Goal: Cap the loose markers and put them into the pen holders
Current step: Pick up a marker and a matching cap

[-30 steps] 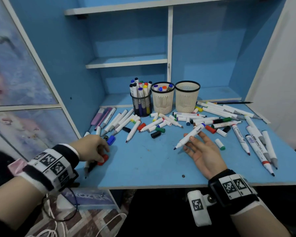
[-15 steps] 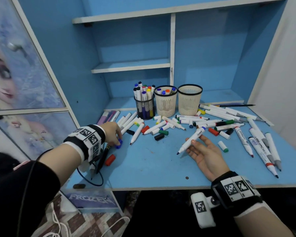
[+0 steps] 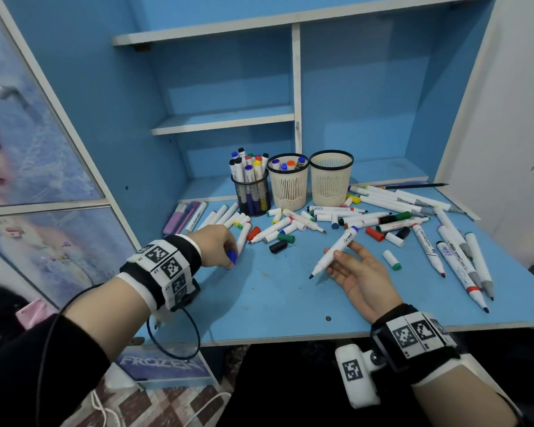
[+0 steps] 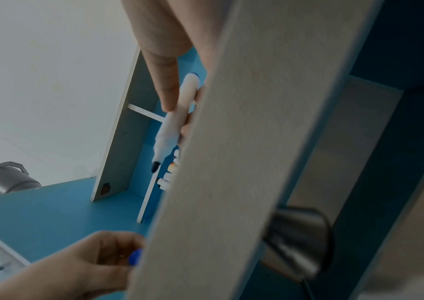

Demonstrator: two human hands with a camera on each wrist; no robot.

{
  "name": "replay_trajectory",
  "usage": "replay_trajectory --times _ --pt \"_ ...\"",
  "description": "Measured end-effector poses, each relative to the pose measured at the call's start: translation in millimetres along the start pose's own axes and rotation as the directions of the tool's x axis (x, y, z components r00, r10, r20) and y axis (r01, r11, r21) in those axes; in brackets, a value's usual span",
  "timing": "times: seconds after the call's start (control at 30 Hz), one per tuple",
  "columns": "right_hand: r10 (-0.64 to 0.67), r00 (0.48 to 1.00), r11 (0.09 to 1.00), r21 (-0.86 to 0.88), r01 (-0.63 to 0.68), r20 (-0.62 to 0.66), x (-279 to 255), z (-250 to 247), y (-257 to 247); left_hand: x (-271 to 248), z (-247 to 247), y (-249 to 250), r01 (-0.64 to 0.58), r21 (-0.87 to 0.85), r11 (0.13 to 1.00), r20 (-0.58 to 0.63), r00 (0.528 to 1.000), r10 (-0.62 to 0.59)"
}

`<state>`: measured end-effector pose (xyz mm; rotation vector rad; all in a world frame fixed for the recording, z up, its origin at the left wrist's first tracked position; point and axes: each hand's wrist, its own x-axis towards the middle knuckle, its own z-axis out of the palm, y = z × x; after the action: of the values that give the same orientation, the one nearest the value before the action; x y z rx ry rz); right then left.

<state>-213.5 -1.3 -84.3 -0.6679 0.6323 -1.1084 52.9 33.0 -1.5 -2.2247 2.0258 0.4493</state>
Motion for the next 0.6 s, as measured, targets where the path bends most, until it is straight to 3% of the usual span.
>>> replay_trajectory --times 0.1,0.17,0.37,0.6 --pt "-0.006 1.0 1.0 0.011 0.006 0.0 1.1 -1.1 0.6 -16.5 5.0 14.6 -0.082 -0.191 0.978 -0.125 0.99 0.058" --pt "-0.012 1.0 1.0 0.02 0.012 -0.006 0.8 -0.1 0.5 -27.8 11.6 26.0 -0.143 -0.378 0.915 -0.202 0.977 0.069" --pt "-0.027 1.0 0.999 0.041 0.027 -0.013 1.3 0.0 0.9 -40.9 41.9 59.3 -0.202 -0.771 0.604 -0.26 0.966 -0.009" --pt "-0.045 0.999 0.998 0.047 0.045 -0.016 1.3 0.4 2.0 -39.5 72.9 81.1 -0.168 -0.959 0.226 -0.206 0.966 -0.158"
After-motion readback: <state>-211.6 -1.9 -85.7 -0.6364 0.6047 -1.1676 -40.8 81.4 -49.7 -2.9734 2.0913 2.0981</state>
